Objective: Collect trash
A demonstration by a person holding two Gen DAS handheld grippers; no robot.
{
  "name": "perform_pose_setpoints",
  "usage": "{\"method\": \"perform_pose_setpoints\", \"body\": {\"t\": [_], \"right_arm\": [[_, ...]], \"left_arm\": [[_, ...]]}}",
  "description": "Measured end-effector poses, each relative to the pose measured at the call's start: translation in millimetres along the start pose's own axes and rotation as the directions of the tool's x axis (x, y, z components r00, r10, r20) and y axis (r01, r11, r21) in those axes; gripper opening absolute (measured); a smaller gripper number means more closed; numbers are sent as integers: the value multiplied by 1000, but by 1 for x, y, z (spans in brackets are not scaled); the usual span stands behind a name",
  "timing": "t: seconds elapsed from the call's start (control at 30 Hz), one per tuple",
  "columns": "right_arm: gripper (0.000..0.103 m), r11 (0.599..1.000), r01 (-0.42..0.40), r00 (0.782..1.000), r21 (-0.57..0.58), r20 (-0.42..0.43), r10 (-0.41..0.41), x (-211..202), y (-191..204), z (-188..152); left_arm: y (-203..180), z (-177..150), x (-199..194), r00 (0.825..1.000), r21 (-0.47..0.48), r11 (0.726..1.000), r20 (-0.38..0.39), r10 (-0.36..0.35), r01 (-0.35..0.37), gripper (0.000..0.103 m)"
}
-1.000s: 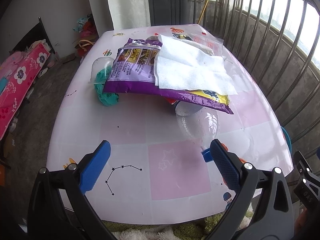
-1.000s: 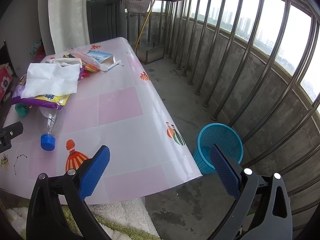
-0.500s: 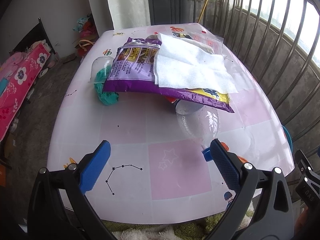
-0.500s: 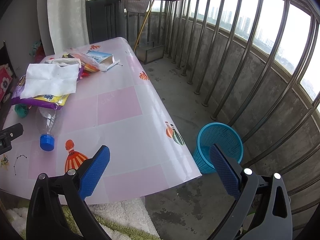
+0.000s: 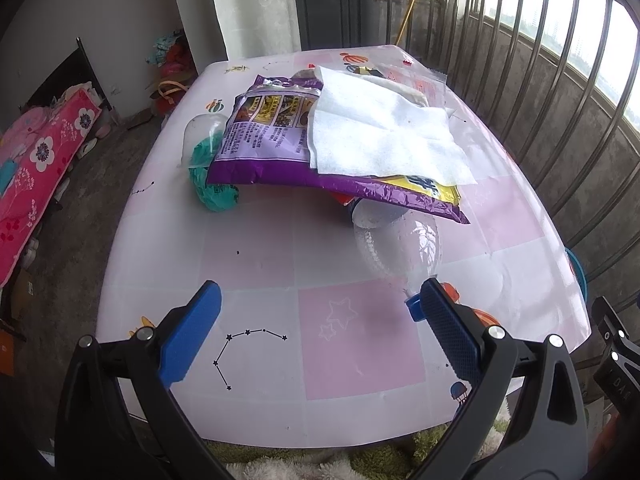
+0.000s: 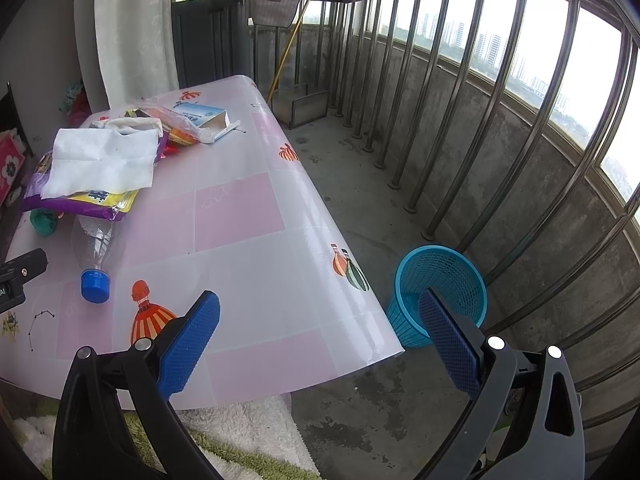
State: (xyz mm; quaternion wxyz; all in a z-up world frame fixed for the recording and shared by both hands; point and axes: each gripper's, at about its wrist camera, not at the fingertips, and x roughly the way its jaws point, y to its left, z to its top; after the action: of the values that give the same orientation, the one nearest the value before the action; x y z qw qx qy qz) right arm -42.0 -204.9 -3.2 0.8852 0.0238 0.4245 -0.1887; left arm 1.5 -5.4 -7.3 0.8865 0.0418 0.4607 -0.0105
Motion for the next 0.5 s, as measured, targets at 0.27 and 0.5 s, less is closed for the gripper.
{"method": "perform_pose_setpoints", "body": {"t": [0.27,0.5], "right_arm": [[97,1000,-3,1000,-2,-3,3,3,3,0],[97,1000,-3,1000,5,-2,3,4,3,-1]], "left_arm": [[1,-1,-1,1000,-4,1000,1,5,-5,96],[1,-1,-1,1000,1,1000,-3,8,-8,96]]}}
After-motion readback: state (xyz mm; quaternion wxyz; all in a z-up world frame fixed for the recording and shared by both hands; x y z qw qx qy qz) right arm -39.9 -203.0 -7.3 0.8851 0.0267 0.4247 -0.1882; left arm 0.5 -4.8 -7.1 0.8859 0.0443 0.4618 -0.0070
